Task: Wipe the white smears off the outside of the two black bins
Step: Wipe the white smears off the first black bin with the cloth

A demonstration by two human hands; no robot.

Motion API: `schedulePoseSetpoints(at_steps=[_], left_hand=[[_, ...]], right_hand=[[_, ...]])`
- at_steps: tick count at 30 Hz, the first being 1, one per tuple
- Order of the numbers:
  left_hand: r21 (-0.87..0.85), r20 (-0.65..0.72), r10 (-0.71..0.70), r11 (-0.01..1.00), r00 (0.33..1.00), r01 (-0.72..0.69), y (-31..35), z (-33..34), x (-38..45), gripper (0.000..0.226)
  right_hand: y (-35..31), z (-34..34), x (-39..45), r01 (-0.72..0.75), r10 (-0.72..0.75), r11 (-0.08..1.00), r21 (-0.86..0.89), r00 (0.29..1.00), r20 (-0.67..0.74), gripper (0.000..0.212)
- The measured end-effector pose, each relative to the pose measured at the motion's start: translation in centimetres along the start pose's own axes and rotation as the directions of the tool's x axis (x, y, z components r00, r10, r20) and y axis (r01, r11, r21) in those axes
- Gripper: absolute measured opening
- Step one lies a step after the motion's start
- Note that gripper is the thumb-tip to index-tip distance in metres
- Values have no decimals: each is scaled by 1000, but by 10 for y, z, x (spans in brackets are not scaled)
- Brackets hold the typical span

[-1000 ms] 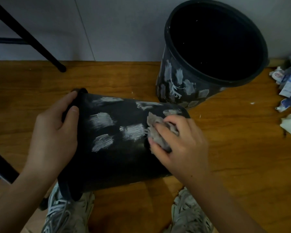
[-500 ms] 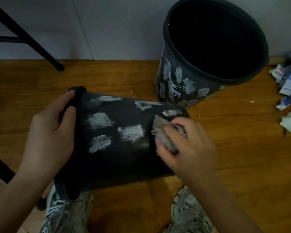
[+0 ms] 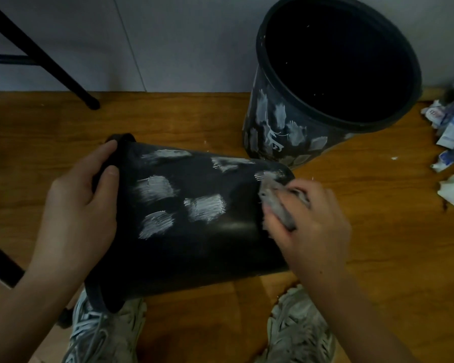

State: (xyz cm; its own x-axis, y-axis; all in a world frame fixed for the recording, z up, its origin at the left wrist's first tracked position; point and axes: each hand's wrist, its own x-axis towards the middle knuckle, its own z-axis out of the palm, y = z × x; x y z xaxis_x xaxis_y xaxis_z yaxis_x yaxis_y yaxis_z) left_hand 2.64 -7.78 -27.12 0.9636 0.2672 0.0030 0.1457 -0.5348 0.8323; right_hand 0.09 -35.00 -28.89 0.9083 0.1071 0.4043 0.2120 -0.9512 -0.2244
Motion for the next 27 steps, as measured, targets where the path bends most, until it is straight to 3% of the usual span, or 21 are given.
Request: schedulePoseSetpoints(at_steps=[4, 11, 16, 22, 27], left_hand=[[13, 16, 1, 1000, 1000, -1, -2, 1, 3, 38], [6, 6, 3, 1000, 1000, -3, -9, 0, 2, 37], [9, -3, 13, 1000, 1000, -13, -4, 0, 1, 38], [18, 6, -19, 1000, 1000, 19, 1, 0, 4, 38], [28, -11, -22, 999, 1000, 23, 10, 1, 4, 38]], right_hand=[[12, -5, 0, -60, 60, 997, -54, 998, -1, 29], [-20, 7, 11, 128, -130, 990, 51, 991, 31, 26], [15, -1, -6, -88, 88, 995, -41, 996, 1, 32], [9, 2, 1, -114, 112, 990, -84, 993, -32, 31], [-33, 8, 13, 101, -102, 995, 14, 994, 33, 33]])
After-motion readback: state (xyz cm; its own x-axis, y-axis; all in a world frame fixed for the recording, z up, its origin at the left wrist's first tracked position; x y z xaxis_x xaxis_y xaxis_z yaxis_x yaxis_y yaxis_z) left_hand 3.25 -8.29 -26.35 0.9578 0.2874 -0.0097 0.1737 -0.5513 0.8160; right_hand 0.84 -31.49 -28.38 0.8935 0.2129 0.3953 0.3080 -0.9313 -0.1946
